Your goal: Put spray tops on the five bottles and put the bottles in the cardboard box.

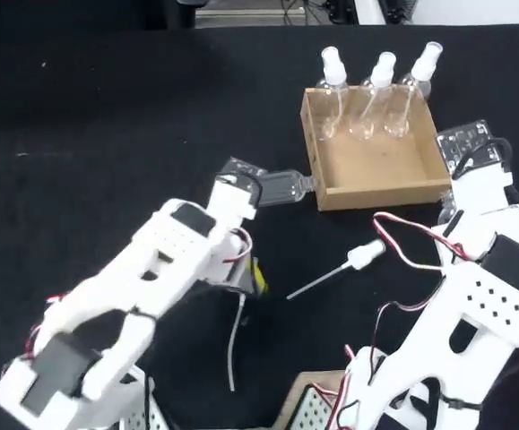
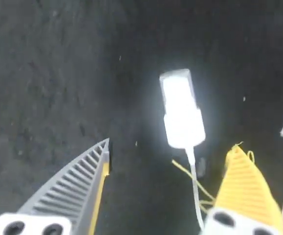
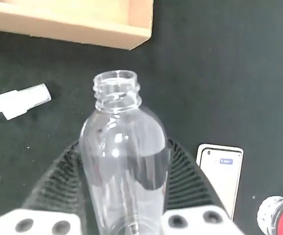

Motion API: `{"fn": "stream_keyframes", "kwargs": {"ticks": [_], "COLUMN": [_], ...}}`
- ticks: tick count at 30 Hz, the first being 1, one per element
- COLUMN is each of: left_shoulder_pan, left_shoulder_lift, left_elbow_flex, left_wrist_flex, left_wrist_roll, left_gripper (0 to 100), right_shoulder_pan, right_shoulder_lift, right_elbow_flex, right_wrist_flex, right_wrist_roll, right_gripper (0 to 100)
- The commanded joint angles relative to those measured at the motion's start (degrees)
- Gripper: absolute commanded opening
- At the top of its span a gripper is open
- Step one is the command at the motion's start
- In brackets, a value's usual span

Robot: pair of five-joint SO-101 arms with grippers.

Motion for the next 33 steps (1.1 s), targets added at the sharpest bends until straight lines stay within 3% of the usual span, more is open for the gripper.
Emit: {"fn": "stream_keyframes", "kwargs": {"ticks": [1, 7, 13, 18, 21, 28, 33], "left_shoulder_pan": [0.5, 0.9, 1.1, 3.0, 2.3, -3.3, -12.0], "left_shoulder_lift": [4.6, 11.3, 15.7, 15.8, 14.6, -0.5, -18.0], "left_elbow_flex": [-6.9, -10.4, -10.8, -10.3, -10.2, -9.9, -9.9], "left_wrist_flex": [-1.3, -1.3, -5.7, -5.4, -5.3, 2.7, 7.0], "left_wrist_roll": [-0.4, 0.4, 4.0, 4.0, 4.0, 3.9, 3.9], "left_gripper": [35, 34, 19, 13, 2, 3, 3], "right_shoulder_pan": [-1.1, -1.0, -1.1, -2.5, -4.3, -16.9, -27.8], "right_shoulder_lift": [-2.7, -2.7, -2.7, -2.8, -3.9, -12.0, -16.0], "right_elbow_flex": [-3.5, -3.2, -3.6, -4.0, -5.8, -8.0, -7.2], "right_wrist_flex": [1.1, 1.0, 1.0, 1.1, 1.0, 1.1, -0.4], "right_wrist_roll": [-0.1, -0.1, -0.2, -0.9, -7.9, -20.1, -31.7], "right_gripper": [1.1, 1.1, 1.1, 1.1, 1.1, 1.1, 1.1]}}
